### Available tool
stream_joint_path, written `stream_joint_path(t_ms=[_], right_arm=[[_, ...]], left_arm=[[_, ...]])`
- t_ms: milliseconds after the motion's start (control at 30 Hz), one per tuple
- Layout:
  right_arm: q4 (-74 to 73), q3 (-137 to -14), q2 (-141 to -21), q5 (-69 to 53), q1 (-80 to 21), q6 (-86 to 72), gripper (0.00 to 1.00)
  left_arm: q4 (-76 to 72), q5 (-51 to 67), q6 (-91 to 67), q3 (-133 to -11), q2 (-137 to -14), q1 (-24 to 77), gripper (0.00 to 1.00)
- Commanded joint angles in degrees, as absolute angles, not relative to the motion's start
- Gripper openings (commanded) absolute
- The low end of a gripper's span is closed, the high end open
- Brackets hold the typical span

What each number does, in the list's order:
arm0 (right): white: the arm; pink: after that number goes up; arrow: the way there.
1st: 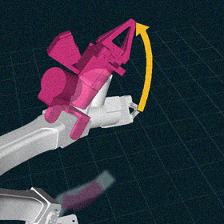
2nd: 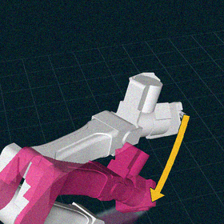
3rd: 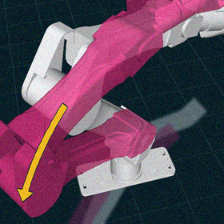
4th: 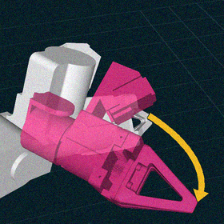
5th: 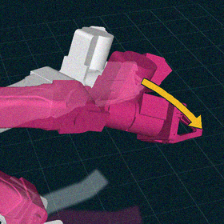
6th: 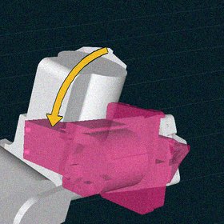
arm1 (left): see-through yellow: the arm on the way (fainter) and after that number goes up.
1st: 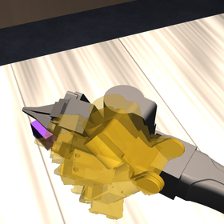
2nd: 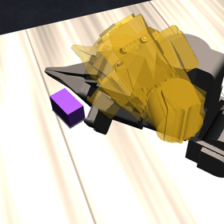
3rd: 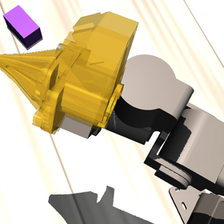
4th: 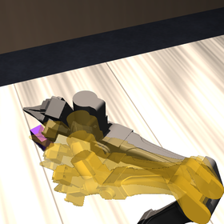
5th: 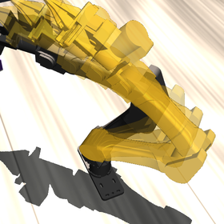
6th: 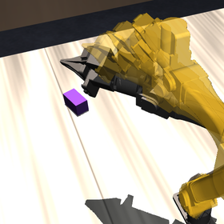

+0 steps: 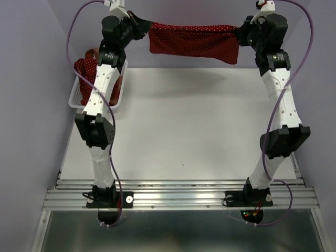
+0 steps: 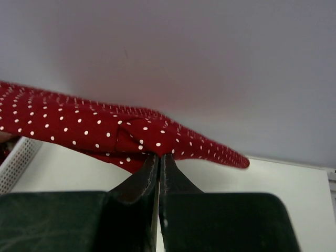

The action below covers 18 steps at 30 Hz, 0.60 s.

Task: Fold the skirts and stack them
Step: Flatten the skirt out

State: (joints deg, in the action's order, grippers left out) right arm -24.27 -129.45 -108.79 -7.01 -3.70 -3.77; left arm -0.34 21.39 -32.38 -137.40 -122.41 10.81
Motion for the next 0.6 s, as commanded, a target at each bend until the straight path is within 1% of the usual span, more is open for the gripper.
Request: stream_joint_path(t_ms=[0,33,67,167,200,233,267,300,333,367,400,433,467,500,533,567], right_arm=[[-17.93,-119.39,-99.07,-5.26,-2.11,-0.44,0.01],[-17.58,-115.88,-97.57,-6.49,-2.11,1.3,0.01],[-16.45,-108.27,-94.77,-9.03,-2.11,2.28,0.01],[-14.42,-95.93,-90.45,-10.55,-2.11,3.17,0.02],[-14.24,-87.45,-87.66,-10.81,-2.11,2.56,0.02],[-13.98,-83.1,-86.15,-10.2,-2.11,1.59,0.03],[-13.89,-78.79,-84.65,-9.33,-2.11,-3.12,0.04],[-13.89,-74.49,-81.59,-9.14,-2.11,-5.08,0.05],[-14.5,-66.87,-80.17,-8.97,-2.81,-6.66,0.06],[-17.29,-63.84,-77.37,-6.53,-4.73,-8.94,0.07],[-19.66,-61.29,-77.34,-4.76,-6.05,-10.01,0.1],[-24.56,-56.91,-74.3,-3.09,-8.33,-12.98,0.17],[-26.87,-55.04,-72.79,-2.12,-8.96,-13.79,0.31],[-28.9,-53.28,-71.12,-3.15,-8.96,-14.67,0.51],[-30.92,-51.96,-69.54,-3.69,-8.96,-15.46,0.62],[-32.59,-50.2,-66.04,-3.08,-9.49,-16.86,0.76]], left_arm=[[-9.31,19.61,-28.31,-122.39,-105.42,9.05,0.0],[-9.75,19.08,-27.43,-117.82,-103.64,9.05,0.0],[-10.63,17.42,-26.99,-108.03,-102.06,9.05,0.0],[-13.09,15.39,-27.77,-92.95,-95.38,9.05,0.0],[-14.31,15.03,-29.34,-83.5,-92.32,9.05,0.0],[-15.02,14.42,-30.57,-78.97,-90.72,9.14,0.0],[-15.64,13.81,-31.54,-69.96,-89.31,9.4,0.0],[-16.17,13.8,-32.6,-65.61,-86.77,9.67,0.0],[-16.17,14.15,-33.56,-62.0,-85.79,10.02,0.0],[-14.87,15.02,-34.71,-55.44,-83.78,11.32,0.0],[-13.81,15.12,-35.15,-52.59,-82.8,12.29,0.0],[-9.45,13.38,-35.16,-48.56,-81.4,13.44,0.04],[-9.4,11.71,-35.94,-47.04,-80.17,14.4,0.18],[-4.27,11.43,-36.21,-45.63,-76.94,15.28,0.27],[-2.04,11.08,-36.73,-44.31,-74.82,15.47,0.35],[-0.19,9.6,-37.35,-43.25,-72.88,15.47,0.59]])
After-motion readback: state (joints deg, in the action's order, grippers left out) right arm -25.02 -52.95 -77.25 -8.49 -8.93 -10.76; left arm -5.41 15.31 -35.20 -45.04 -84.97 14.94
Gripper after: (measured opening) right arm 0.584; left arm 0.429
